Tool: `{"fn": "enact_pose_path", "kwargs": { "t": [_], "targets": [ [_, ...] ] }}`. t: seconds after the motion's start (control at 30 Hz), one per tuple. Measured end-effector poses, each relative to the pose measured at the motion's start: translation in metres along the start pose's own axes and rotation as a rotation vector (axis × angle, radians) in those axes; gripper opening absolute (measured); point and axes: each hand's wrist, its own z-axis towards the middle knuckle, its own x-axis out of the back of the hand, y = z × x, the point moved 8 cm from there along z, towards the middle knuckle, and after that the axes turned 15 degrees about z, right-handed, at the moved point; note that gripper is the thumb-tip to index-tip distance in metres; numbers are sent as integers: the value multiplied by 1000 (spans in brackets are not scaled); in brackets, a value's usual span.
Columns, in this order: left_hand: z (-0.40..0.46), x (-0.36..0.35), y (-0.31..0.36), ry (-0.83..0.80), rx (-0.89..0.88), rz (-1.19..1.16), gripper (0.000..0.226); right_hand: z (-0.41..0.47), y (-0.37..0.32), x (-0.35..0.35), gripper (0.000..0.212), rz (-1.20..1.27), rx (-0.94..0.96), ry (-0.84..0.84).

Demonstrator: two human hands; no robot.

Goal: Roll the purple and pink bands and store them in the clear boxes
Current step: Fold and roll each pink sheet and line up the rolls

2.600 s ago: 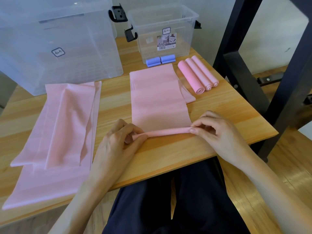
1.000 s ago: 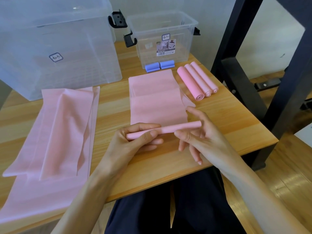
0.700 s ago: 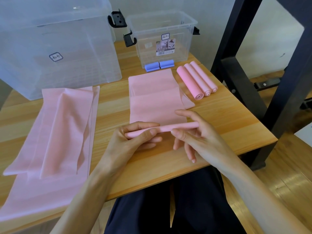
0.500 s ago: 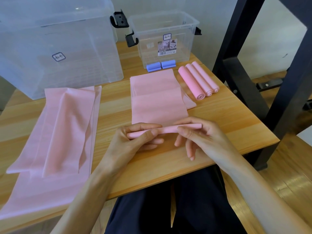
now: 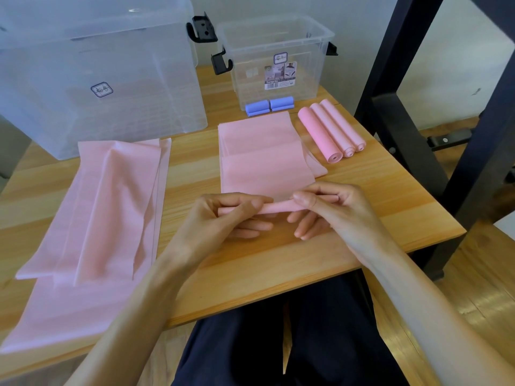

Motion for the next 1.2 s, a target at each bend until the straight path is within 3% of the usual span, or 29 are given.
{"fn": "enact_pose_path", "kwargs": {
  "t": [0.6,0.9,1.2],
  "targets": [
    [15,10,-1,115,-53,-7,17,14,1,-4,19,42,33,6],
    [27,7,5,57,-53,-27,15,19,3,1,24,91,41,68],
    [21,6,-5,30,-49,-87,21,19,4,-1,14,48,53,41]
  ]
}}
